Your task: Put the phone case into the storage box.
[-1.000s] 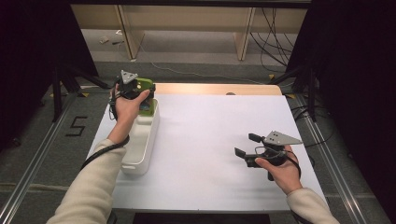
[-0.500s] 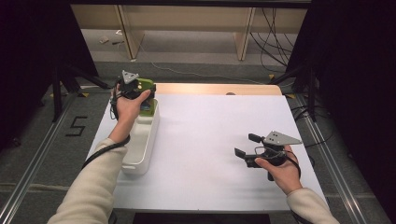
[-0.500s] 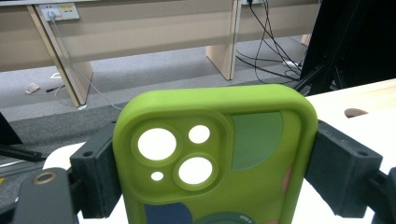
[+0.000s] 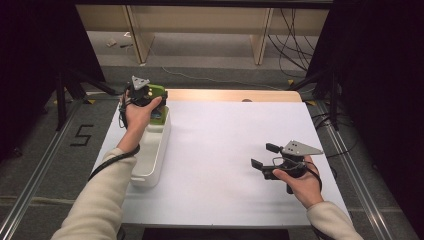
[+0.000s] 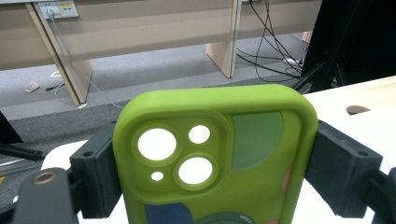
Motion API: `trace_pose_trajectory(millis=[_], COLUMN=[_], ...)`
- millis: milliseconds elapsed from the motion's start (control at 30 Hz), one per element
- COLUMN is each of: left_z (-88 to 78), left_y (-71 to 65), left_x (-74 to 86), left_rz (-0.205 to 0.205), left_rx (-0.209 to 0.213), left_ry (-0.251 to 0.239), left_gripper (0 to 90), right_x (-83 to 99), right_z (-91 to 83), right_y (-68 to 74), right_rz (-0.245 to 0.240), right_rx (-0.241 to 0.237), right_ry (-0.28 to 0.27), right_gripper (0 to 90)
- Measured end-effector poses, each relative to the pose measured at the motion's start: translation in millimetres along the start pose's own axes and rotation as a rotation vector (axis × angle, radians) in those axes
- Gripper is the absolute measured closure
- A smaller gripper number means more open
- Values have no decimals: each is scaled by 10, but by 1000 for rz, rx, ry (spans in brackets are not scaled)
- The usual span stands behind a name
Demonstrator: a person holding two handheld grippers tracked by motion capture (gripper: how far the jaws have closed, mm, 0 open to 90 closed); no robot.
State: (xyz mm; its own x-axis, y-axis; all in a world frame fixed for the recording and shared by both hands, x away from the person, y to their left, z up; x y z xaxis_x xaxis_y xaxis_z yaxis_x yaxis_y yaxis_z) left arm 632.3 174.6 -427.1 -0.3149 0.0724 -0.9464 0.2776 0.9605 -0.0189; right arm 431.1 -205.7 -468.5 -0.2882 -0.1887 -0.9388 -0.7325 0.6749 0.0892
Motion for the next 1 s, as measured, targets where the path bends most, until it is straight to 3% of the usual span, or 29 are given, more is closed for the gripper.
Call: trace_pose_trajectory(millis=[1000], left_z=[62], left_y=[-4], left_x=[90], left_rz=[1], left_rx=[2], left_ry=[30], left_gripper=[154], right_x=[7], right_z=[4], right_y=[-1], right_rz=[1], right_rx=[0], right_ry=[4], right_gripper=[154])
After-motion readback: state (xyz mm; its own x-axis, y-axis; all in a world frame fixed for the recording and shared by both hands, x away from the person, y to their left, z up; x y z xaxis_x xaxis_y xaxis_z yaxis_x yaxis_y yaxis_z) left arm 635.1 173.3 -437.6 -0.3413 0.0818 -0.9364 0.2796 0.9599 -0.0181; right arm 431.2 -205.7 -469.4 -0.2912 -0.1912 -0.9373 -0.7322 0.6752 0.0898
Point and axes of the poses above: each handheld gripper's, and its own axes: z roughly forward along the jaws, x roughly out of its underside, y roughly to its left, the point moved 8 cm from there along z, roughly forward along the jaws, and after that the axes turned 2 degrees about -y, right-handed, at the moved point
